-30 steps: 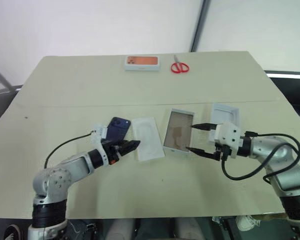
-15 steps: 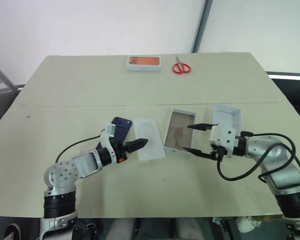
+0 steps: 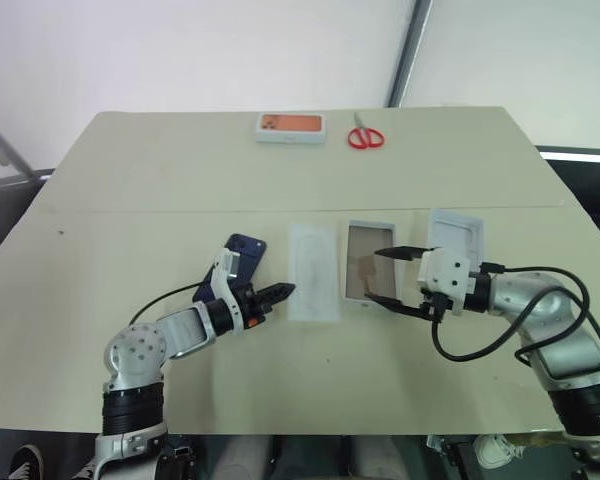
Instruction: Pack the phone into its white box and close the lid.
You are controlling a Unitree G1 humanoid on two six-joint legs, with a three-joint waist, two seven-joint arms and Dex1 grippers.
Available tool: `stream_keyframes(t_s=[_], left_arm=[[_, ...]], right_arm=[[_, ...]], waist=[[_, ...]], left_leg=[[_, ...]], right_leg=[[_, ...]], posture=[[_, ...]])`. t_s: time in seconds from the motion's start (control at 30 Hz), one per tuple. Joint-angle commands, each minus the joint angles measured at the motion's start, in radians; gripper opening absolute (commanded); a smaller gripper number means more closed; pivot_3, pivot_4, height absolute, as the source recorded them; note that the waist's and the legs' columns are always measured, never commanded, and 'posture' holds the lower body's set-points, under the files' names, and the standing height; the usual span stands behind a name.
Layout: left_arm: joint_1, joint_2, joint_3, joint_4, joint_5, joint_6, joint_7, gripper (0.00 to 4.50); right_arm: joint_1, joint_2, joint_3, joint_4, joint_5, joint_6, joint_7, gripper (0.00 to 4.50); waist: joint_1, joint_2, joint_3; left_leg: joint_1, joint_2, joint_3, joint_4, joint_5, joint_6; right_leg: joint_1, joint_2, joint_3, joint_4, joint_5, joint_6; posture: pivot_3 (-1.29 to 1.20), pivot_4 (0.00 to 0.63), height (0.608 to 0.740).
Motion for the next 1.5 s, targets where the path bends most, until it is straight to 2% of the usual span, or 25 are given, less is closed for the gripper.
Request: stream_keyframes(t_s=[0.03,0.33,0.53,0.63,0.73,0.8,0.83,1.07,1.23,1.5], left_arm=[[0.009,0.002,0.038,0.017,-0.02,0.0,0.033,0.05],[-0.031,0.03,0.09,0.011,-0.087,-0.021,0.089,0.05],[-0.074,0.083,0.122,0.024,-0.126,-0.009,0.096,0.05],[-0.091,0.092,0.133,0.035,-0.14,-0.012,0.11,0.0],[-0.1,0.088,0.14,0.033,-0.155,-0.028,0.125,0.0],[-0.099,0.091,0.129,0.013,-0.114,-0.057,0.152,0.0],[-0.099,0.089,0.132,0.011,-0.125,-0.057,0.163,0.0],[-0.117,0.078,0.149,0.017,-0.214,-0.068,0.204,0.0],[-0.144,0.08,0.152,0.032,-0.323,-0.062,0.242,0.0],[-0.123,0.097,0.117,0.032,-0.472,-0.071,0.312,0.0]], right_arm=[[-0.019,0.011,-0.009,-0.003,0.004,-0.02,-0.006,3.86],[0.02,0.005,0.069,-0.006,-0.039,-0.037,0.034,3.86],[-0.065,0.011,0.148,0.07,-0.09,0.07,0.05,3.86],[-0.101,0.012,0.17,0.116,-0.101,0.084,0.066,2.95],[-0.118,0.01,0.188,0.141,-0.12,0.062,0.082,1.46],[-0.12,0.014,0.187,0.133,-0.1,0.076,0.098,0.43],[-0.12,0.015,0.187,0.129,-0.099,0.077,0.1,0.04],[-0.094,0.045,0.204,0.04,-0.068,0.073,0.127,0.04],[-0.052,0.101,0.265,-0.074,-0.061,0.091,0.119,0.04],[-0.042,0.118,0.296,-0.071,-0.106,0.097,0.092,0.04]], waist=[[0.0,0.0,0.0],[0.001,-0.001,0.0],[0.002,-0.001,0.001],[0.005,-0.002,0.001],[0.003,-0.003,0.002],[0.003,-0.003,0.002],[0.003,-0.003,0.002],[0.002,-0.004,0.002],[0.003,-0.004,0.003],[0.004,-0.005,0.003]], left_leg=[[0.0,0.0,0.0,0.0,0.0,0.0],[0.0,0.0,0.0,0.0,0.0,0.0],[0.0,0.0,0.0,0.0,0.0,0.0],[0.0,0.0,0.0,0.0,0.0,0.0],[-0.001,-0.001,0.0,0.0,0.0,0.0],[-0.001,0.0,0.0,0.0,0.0,0.0],[-0.001,0.0,0.0,0.0,0.0,0.0],[-0.001,0.0,-0.001,0.0,0.0,0.0],[-0.001,0.0,-0.001,0.0,0.0,0.0],[-0.001,-0.001,-0.001,0.0,0.0,-0.001]], right_leg=[[0.0,0.0,0.0,0.0,0.0,0.0],[0.0,0.0,0.0,0.0,0.0,0.0],[-0.001,0.0,0.0,0.0,0.0,0.0],[-0.001,0.0,0.0,-0.001,0.0,0.0],[-0.001,0.0,0.0,-0.001,0.0,0.0],[-0.001,0.0,0.0,-0.001,0.0,0.0],[-0.001,0.0,0.0,-0.001,0.0,0.0],[-0.001,0.0,0.0,-0.001,0.0,0.0],[-0.001,0.0,0.0,-0.001,0.0,0.0],[-0.001,0.0,0.0,0.0,0.0,0.0]], posture=[[0.0,0.15,0.74],[0.0,0.15,0.74],[0.0,0.15,0.74],[0.0,0.15,0.74],[0.0,0.15,0.74],[0.0,0.15,0.74],[0.0,0.15,0.74],[0.0,0.15,0.74],[0.0,0.15,0.74],[0.0,0.15,0.74]])
